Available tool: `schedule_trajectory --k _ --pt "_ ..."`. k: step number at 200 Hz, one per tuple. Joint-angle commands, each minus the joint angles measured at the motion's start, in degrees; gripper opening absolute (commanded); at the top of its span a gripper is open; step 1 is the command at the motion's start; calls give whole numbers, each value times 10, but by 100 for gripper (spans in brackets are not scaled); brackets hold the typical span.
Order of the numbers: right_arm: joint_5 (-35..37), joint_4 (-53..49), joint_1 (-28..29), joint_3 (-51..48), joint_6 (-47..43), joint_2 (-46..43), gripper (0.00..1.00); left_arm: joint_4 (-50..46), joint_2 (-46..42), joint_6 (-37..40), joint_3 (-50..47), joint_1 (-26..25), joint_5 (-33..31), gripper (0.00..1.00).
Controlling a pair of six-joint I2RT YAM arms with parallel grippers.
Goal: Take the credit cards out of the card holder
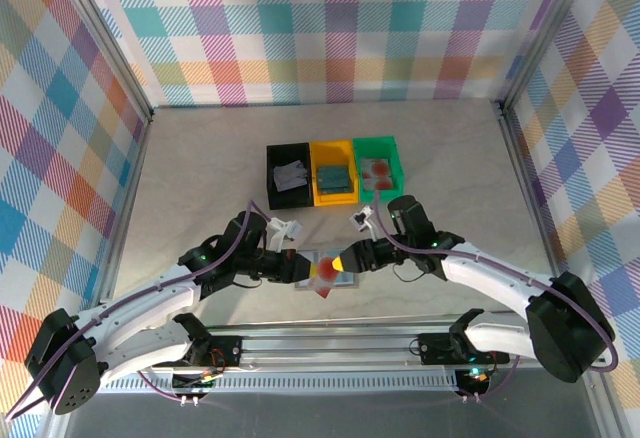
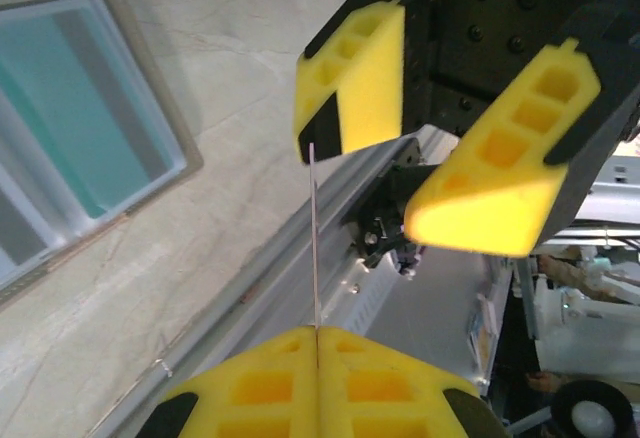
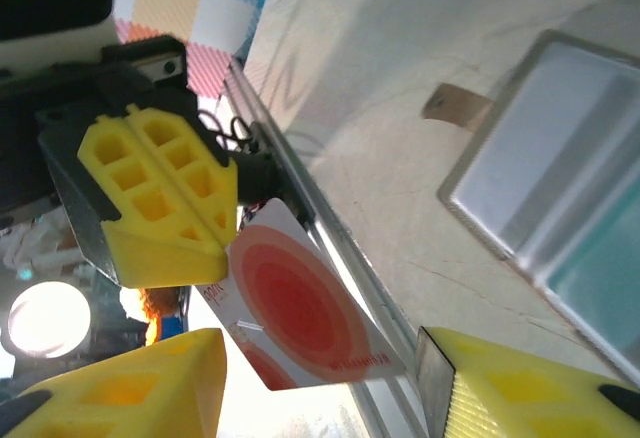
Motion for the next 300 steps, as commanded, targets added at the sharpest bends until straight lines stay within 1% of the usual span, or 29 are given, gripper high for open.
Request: schedule_trajectory --k 1,40,64,81,121,161,181,194,205,230,245,255,275,284,300 --pt "-17 22 11 0 -31 -9 52 33 3 -11 8 0 39 0" --pt "-24 27 21 -3 -34 -6 51 40 5 -13 8 -6 47 0" --pt "-32 32 26 -3 -35 -9 46 44 2 -15 7 -6 51 0" --pt "-31 31 28 -3 -37 -10 38 52 1 -17 4 -6 55 0" --pt "-28 29 30 -5 -37 -12 26 60 1 -20 3 -6 60 0" --pt "-15 20 30 -6 -36 -18 12 55 -2 -19 4 -6 58 0" --pt "-11 16 30 -4 -35 -21 3 50 -3 -15 7 -6 55 0" --pt "-5 12 30 -4 -35 -24 0 35 -5 -9 11 -7 47 0" --pt "1 7 30 -3 -36 -30 0 37 -8 -9 12 -6 48 9" --pt "25 -5 30 -4 -35 -47 0 19 -27 -7 18 -6 34 39" --pt "40 -9 29 -5 -33 -59 0 0 -43 -3 21 -6 22 51" --pt "46 -12 28 -6 -31 -67 0 -11 -57 -3 21 -6 10 54" --pt "46 -1 20 -12 -18 -88 0 -38 -91 -6 17 -6 -16 55" --pt "44 8 14 -17 -7 -99 0 -33 -106 -17 6 -6 -20 58" --pt "46 37 1 -32 21 -122 0 -6 -129 -45 -20 -7 -20 58"
